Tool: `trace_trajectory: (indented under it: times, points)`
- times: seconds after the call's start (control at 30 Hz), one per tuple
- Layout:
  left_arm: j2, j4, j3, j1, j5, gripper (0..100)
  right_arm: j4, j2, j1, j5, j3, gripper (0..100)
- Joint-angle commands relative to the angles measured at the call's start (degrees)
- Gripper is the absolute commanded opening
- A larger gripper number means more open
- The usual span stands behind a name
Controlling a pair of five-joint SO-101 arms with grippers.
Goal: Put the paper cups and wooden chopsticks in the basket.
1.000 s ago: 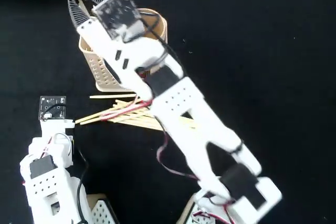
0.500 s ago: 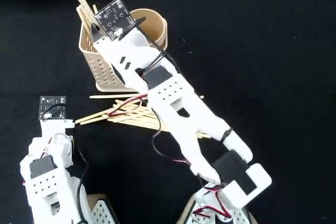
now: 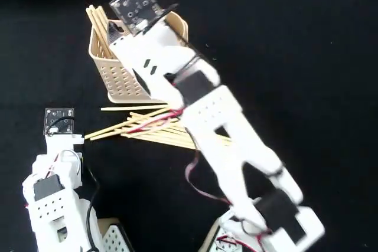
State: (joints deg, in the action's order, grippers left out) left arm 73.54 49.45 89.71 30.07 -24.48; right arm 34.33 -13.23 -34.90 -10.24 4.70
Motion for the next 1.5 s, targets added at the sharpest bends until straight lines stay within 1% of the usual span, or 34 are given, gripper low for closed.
trace_trajectory:
  times: [0.0, 0.13, 0.23, 0.3, 0.4, 0.5, 0.57, 0.67, 0.73, 0.8, 0.9, 1.13, 1.27, 1.37, 1.47]
  points:
    - [-0.18, -1.14, -0.22, -0.22, -0.09, 8, 13.98, -9.98, -0.62, -0.09, -4.97, 14.8]
    - [-0.18, -1.14, -0.22, -0.22, -0.09, 8, 32.09, -17.1, -0.79, -0.26, -4.53, 14.8]
    - [-0.18, -1.14, -0.22, -0.22, -0.09, 8, 42.46, -18.24, -0.62, -5.63, -1.01, 15.2]
    - [-0.18, -1.14, -0.22, -0.22, -0.09, 8, 47.56, -18.42, -0.62, -8.7, 3.56, 15.2]
    - [-0.18, -1.14, -0.22, -0.22, -0.09, 8, 50.46, -18.77, -0.7, -12.22, 12.53, 15.2]
    - [-0.18, -1.14, -0.22, -0.22, -0.09, 8, 47.65, -18.68, 0.62, -17.93, 22.99, 15.2]
    - [-0.18, -1.14, -0.22, -0.22, -0.09, 8, 41.41, -18.59, 3.25, -21.27, 30.29, 15.3]
    - [-0.18, -1.05, -0.22, -0.22, -0.09, 8, 30.68, -18.24, 9.41, -25.76, 40.31, 15.9]
    - [-0.18, -1.05, -0.22, -0.22, -0.09, 8, 25.49, -18.24, 12.4, -28.57, 45.85, 19.5]
    - [-0.18, -1.14, -0.22, -0.22, -0.09, 8, 21.89, -18.24, 13.98, -30.33, 50.51, 21.7]
    - [-0.18, -1.14, -0.22, -0.22, -0.09, 8, 18.02, -18.24, 14.42, -32.97, 55.96, 21.1]
    - [-0.18, -1.14, -0.22, -0.22, -0.09, 8, 11.08, -18.15, 14.42, -35.08, 61.05, 21.5]
    - [-0.18, -1.14, -0.22, -0.22, -0.09, 8, 11.16, -18.15, 14.42, -35.25, 60.88, 21.5]
    - [-0.18, -1.05, -0.22, -0.22, -0.09, 8, 11.16, -17.71, 14.33, -37.45, 61.14, 21.5]
    - [-0.18, -1.05, -0.22, -0.22, -0.09, 8, 11.08, -13.67, 14.33, -37.63, 60.26, 21.3]
